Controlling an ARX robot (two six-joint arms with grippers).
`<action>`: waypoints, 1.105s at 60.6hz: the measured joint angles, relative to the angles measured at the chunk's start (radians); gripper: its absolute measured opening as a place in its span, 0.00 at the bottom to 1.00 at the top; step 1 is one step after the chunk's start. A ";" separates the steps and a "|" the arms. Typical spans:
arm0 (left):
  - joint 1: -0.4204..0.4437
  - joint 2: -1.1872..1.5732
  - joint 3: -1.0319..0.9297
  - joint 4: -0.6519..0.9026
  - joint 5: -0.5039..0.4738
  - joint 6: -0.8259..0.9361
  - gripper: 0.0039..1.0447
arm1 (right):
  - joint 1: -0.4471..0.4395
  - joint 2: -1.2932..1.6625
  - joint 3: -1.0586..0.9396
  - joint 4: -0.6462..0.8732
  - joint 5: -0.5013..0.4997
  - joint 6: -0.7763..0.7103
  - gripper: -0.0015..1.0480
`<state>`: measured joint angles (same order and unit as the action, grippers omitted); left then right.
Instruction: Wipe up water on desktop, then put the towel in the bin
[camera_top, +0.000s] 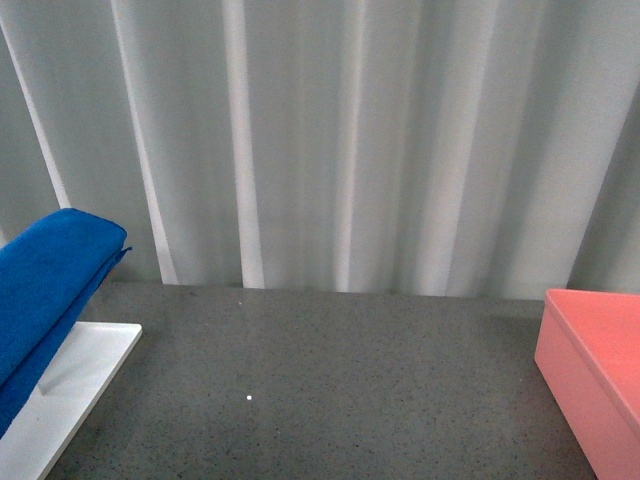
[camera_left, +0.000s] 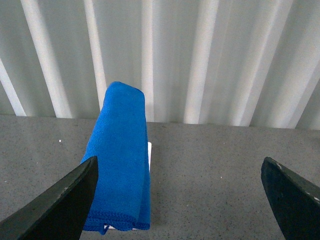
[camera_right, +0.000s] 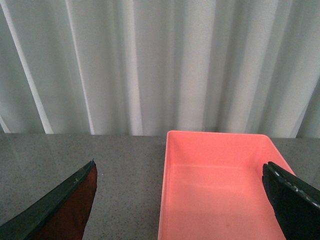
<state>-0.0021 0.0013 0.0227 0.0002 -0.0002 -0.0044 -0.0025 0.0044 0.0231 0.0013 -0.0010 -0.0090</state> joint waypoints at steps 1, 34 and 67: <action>0.000 0.000 0.000 0.000 0.000 0.000 0.94 | 0.000 0.000 0.000 0.000 0.000 0.000 0.93; 0.000 0.000 0.000 0.000 0.000 0.000 0.94 | 0.000 0.000 0.000 0.000 0.000 0.000 0.93; 0.000 0.024 0.013 -0.043 -0.012 -0.031 0.94 | 0.000 0.000 0.000 0.000 0.000 0.000 0.93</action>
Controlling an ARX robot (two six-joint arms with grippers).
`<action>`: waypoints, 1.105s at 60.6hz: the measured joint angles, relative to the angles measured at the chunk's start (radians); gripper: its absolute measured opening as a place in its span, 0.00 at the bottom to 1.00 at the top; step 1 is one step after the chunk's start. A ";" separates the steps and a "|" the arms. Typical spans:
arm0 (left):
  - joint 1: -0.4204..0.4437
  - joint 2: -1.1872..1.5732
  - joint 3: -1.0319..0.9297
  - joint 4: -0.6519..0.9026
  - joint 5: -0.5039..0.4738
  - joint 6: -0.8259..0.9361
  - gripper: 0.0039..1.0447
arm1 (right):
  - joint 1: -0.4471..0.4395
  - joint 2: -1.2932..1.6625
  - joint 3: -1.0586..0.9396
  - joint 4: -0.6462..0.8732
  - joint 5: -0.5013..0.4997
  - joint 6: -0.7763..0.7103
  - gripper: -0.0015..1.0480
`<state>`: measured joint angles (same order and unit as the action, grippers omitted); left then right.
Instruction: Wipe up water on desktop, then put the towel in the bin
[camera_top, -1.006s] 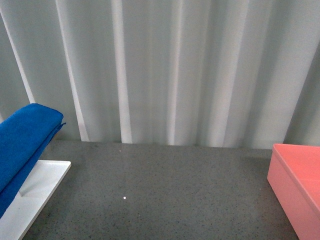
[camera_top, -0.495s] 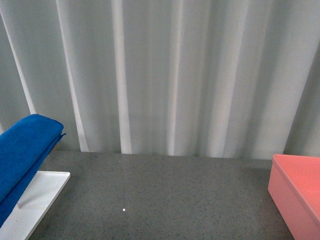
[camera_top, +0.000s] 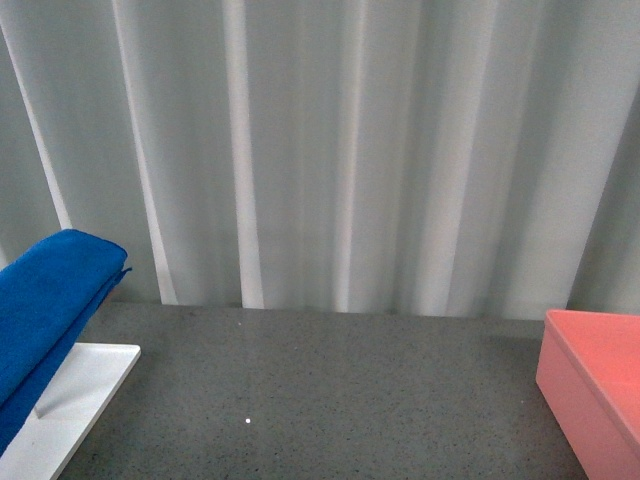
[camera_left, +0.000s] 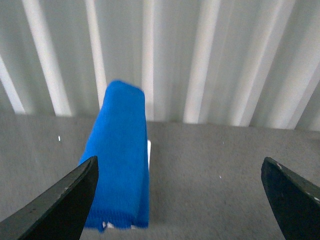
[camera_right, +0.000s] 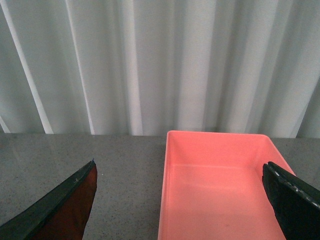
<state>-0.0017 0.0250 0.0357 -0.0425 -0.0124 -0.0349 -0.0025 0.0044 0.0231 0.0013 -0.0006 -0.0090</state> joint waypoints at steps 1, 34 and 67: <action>0.004 0.025 0.021 -0.056 0.002 -0.040 0.94 | 0.000 0.000 0.000 0.000 0.000 0.000 0.93; 0.206 1.516 0.973 0.035 0.193 0.149 0.94 | 0.000 -0.001 0.000 0.000 0.000 0.000 0.93; 0.214 2.003 1.375 0.001 0.081 0.394 0.94 | 0.000 -0.001 0.000 0.000 0.000 0.000 0.93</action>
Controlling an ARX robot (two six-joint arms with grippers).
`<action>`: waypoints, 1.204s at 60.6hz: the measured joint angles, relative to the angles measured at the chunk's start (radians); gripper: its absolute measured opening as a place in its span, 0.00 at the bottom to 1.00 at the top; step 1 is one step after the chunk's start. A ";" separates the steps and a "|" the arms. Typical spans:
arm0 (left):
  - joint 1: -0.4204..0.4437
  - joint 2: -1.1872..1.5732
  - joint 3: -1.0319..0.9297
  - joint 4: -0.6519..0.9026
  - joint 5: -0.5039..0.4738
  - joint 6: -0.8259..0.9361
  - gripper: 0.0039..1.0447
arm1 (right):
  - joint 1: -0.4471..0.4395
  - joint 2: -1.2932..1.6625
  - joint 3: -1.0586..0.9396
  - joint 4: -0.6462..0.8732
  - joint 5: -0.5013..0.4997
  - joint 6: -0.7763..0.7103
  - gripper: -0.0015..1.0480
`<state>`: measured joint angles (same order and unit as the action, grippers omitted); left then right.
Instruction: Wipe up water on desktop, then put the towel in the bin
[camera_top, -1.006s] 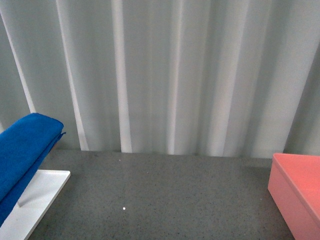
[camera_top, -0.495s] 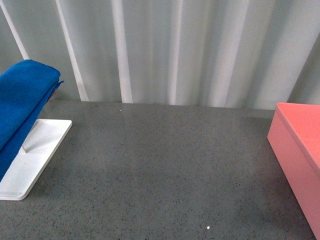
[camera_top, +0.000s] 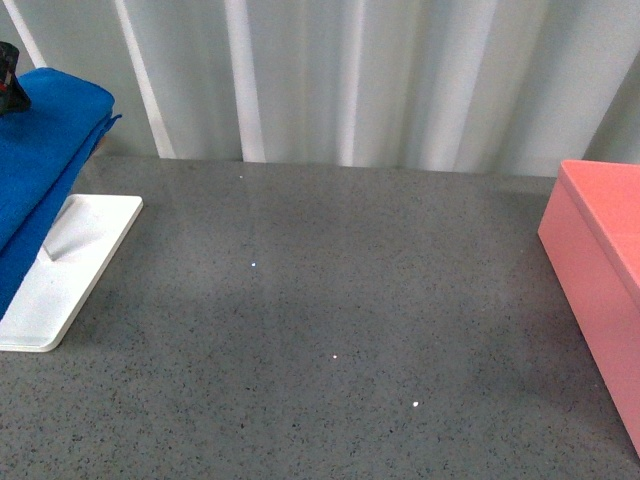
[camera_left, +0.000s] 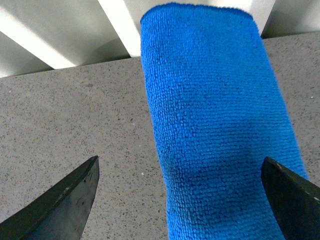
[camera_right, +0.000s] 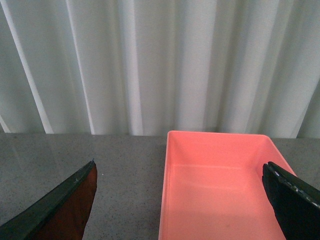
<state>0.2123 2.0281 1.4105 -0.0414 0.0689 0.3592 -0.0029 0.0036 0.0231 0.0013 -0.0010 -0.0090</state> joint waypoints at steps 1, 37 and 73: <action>-0.001 0.004 0.000 0.003 -0.001 0.001 0.94 | 0.000 0.000 0.000 0.000 0.000 0.000 0.93; -0.024 0.046 -0.032 0.081 -0.035 -0.021 0.53 | 0.000 0.000 0.000 0.000 0.000 0.000 0.93; -0.065 -0.269 -0.175 0.216 0.438 -0.436 0.04 | 0.000 0.000 0.000 0.000 0.000 0.000 0.93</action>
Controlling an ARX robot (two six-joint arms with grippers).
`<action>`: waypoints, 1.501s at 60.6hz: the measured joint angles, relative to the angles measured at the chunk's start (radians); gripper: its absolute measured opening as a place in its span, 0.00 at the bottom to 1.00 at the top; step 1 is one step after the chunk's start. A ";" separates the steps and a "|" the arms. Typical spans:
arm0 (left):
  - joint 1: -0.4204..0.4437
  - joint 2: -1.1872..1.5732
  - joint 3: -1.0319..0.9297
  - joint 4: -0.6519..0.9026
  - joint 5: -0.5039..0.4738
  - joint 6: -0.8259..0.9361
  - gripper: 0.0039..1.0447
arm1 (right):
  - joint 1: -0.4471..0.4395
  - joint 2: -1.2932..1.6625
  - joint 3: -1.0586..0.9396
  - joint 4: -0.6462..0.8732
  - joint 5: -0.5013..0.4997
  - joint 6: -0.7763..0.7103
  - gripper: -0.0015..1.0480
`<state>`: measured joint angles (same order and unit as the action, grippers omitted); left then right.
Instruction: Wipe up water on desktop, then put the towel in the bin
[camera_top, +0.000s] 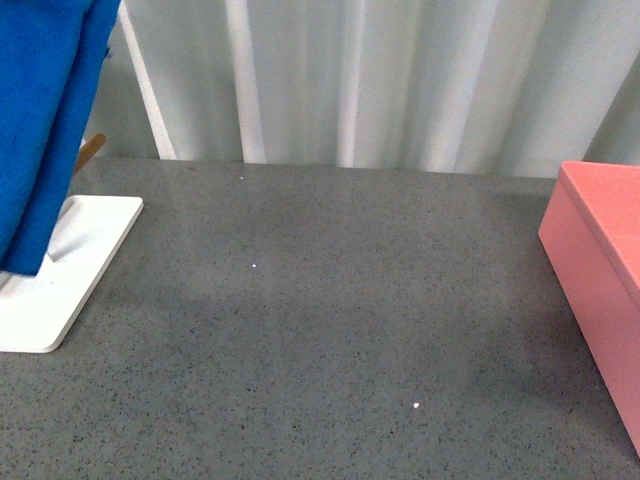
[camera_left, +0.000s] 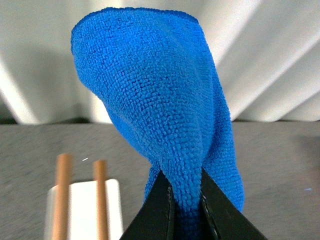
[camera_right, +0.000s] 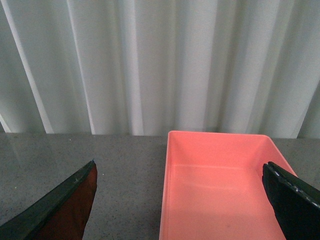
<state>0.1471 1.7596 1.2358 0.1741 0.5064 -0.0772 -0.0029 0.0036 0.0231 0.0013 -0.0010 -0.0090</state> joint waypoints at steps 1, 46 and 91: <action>-0.014 -0.019 -0.014 0.019 0.020 -0.027 0.04 | 0.000 0.000 0.000 0.000 0.000 0.000 0.93; -0.451 -0.109 -0.270 0.376 0.074 -0.407 0.04 | -0.056 0.176 0.088 -0.158 -0.240 0.045 0.93; -0.452 -0.108 -0.270 0.376 0.076 -0.407 0.04 | 0.215 1.522 0.540 0.607 -0.782 0.241 0.93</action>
<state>-0.3050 1.6516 0.9661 0.5503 0.5819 -0.4843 0.2123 1.5253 0.5632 0.6086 -0.7826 0.2317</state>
